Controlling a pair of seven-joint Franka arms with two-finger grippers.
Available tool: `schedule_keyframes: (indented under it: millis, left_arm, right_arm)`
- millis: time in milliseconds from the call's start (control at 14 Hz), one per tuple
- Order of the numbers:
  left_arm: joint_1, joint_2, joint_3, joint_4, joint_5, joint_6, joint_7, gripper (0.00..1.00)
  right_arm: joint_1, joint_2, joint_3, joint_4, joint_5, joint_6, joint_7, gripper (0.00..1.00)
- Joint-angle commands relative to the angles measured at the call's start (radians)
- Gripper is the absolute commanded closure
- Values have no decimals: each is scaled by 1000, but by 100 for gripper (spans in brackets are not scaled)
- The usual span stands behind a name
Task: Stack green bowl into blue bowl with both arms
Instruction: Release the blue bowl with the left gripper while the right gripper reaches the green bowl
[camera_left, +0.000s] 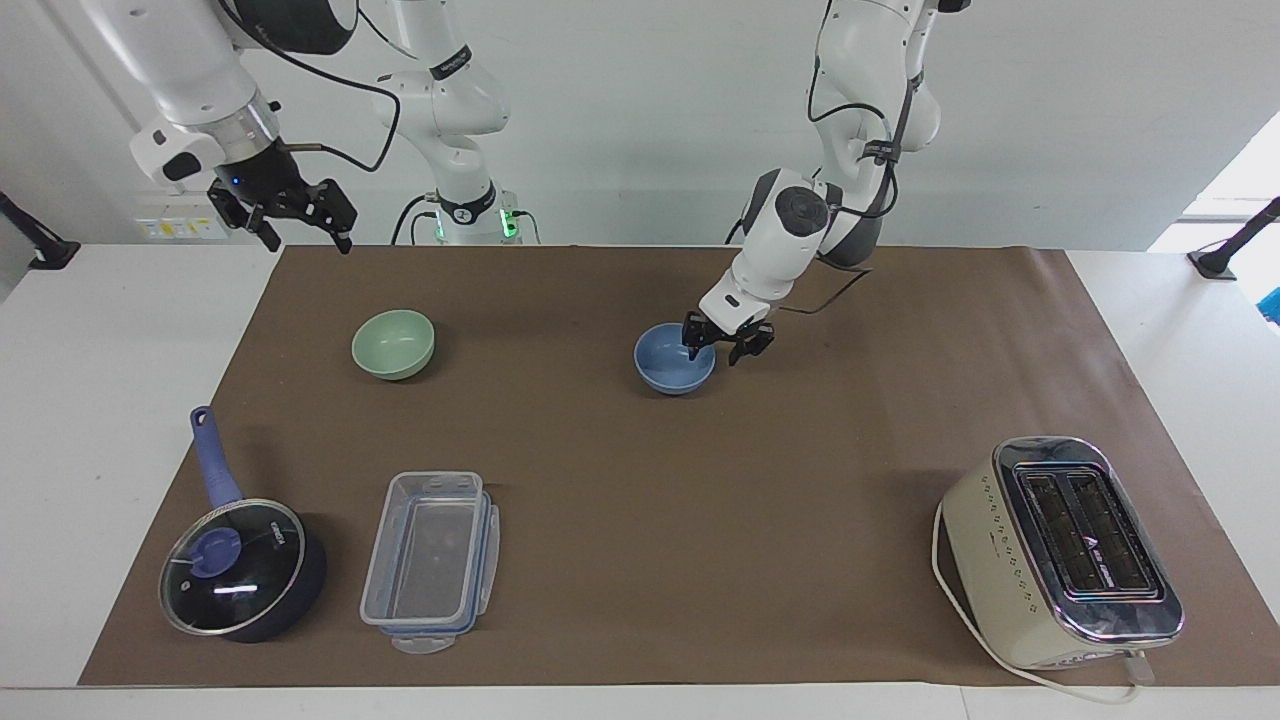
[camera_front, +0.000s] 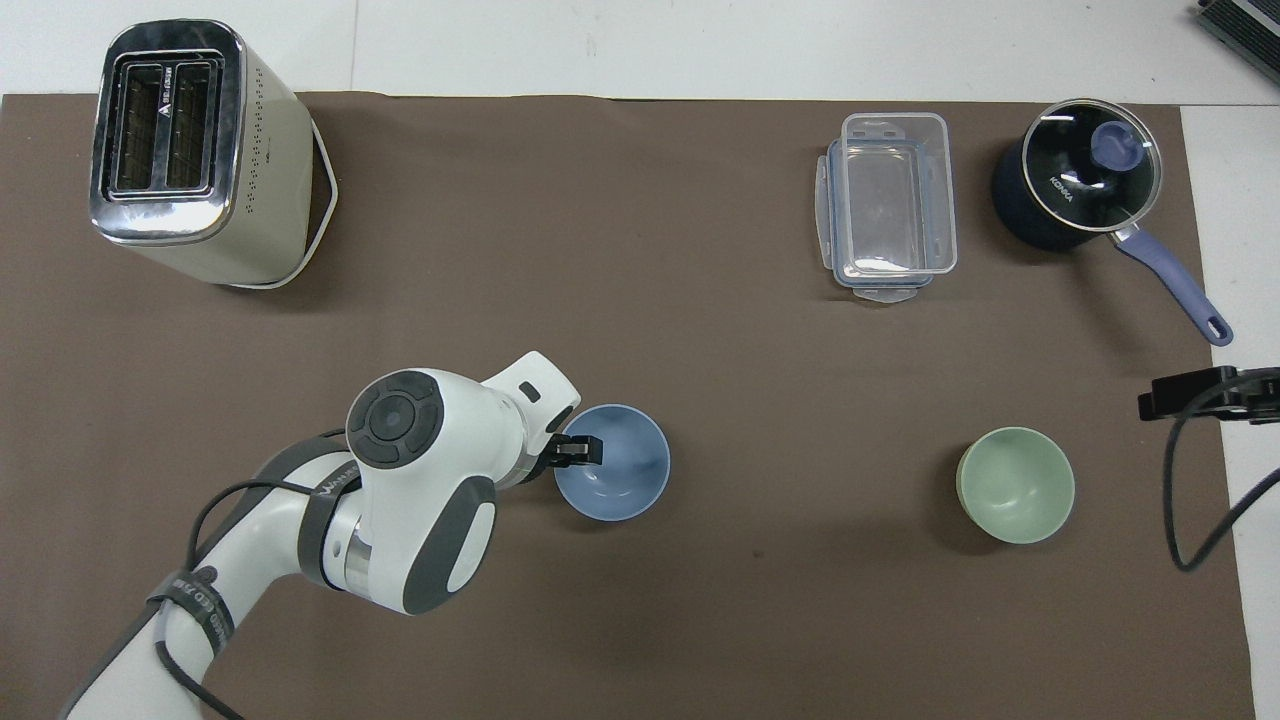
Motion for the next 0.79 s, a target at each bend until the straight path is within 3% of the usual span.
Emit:
schedule_keyframes:
  millis: [0, 214, 429, 643, 714]
  left_arm:
    - [55, -90, 3, 15, 118, -90, 53, 0]
    - [145, -168, 3, 94, 196, -242, 116, 0]
    - [250, -162, 3, 283, 198, -460, 232, 0]
    - [316, -157, 3, 398, 199, -531, 263, 0]
    - [347, -157, 3, 438, 201, -564, 279, 0]
  right_arm:
    - [-42, -40, 4, -188, -6, 156, -119, 0]
    - [-44, -35, 4, -340, -11, 320, -191, 0]
    - [-44, -32, 4, -521, -31, 536, -253, 0]
    - [-80, -29, 4, -596, -36, 606, -337, 0]
    - [-116, -23, 4, -642, -36, 680, -395, 0]
